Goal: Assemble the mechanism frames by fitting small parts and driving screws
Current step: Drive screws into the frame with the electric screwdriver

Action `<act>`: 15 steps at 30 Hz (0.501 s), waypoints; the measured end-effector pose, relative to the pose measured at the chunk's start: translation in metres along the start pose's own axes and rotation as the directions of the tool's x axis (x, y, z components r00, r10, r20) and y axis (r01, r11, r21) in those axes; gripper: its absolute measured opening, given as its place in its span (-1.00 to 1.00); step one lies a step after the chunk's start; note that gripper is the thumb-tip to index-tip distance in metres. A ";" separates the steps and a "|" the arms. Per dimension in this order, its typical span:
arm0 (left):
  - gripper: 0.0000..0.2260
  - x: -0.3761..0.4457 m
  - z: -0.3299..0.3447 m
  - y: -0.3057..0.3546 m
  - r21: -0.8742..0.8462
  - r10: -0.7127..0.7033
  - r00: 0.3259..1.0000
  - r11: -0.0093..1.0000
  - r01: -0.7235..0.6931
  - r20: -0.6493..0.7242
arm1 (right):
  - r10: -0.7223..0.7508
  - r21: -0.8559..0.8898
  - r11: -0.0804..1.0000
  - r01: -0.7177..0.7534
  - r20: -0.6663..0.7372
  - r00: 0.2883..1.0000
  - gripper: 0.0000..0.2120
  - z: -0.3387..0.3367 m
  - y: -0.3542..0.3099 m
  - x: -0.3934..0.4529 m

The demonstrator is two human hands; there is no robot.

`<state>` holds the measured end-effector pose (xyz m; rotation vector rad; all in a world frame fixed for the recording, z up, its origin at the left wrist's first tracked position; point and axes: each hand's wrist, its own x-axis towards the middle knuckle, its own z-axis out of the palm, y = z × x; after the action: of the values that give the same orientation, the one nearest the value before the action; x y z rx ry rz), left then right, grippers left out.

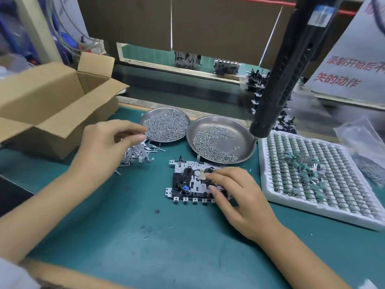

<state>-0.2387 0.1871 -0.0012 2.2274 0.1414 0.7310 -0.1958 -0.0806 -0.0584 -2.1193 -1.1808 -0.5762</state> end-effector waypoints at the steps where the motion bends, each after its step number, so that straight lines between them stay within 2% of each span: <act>1: -0.84 -0.003 0.002 0.009 -0.116 -0.001 1.000 0.993 0.003 0.013 | 0.028 0.043 0.999 -0.026 -0.035 0.999 -0.76 0.000 -0.001 0.001; 4: -0.85 -0.014 0.020 0.037 -0.387 0.023 0.987 0.921 0.041 0.159 | 0.231 0.306 0.932 -0.192 -0.095 0.968 -0.81 -0.002 -0.010 0.008; 6: -0.86 -0.020 0.039 0.048 -0.498 0.048 0.973 0.864 0.074 0.227 | 0.408 0.570 0.750 -0.334 -0.001 0.913 -0.77 -0.002 -0.018 0.013; 7: -0.86 -0.023 0.047 0.050 -0.524 0.065 0.972 0.849 0.065 0.226 | 0.455 0.641 0.667 -0.379 0.053 0.889 -0.76 0.000 -0.021 0.015; 8: -0.87 -0.026 0.055 0.051 -0.534 0.091 0.975 0.845 0.033 0.204 | 0.475 0.659 0.633 -0.408 0.085 0.876 -0.78 0.001 -0.023 0.016; 11: -0.88 -0.032 0.070 0.046 -0.527 0.184 0.975 0.845 -0.091 0.126 | 0.506 0.623 0.648 -0.438 0.078 0.859 -0.87 0.003 -0.024 0.017; 13: -0.87 -0.034 0.074 0.042 -0.545 0.192 0.977 0.831 -0.111 0.094 | 0.481 0.540 0.744 -0.392 -0.026 0.877 -0.89 0.002 -0.022 0.016; 15: -0.87 -0.037 0.076 0.038 -0.488 0.245 0.969 0.849 -0.203 0.024 | 0.423 0.393 0.851 -0.347 -0.122 0.898 -0.88 0.002 -0.021 0.017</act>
<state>-0.2328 0.0994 -0.0325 1.8005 -0.3222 0.7020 -0.2051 -0.0615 -0.0424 -1.8518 -0.6528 -0.3458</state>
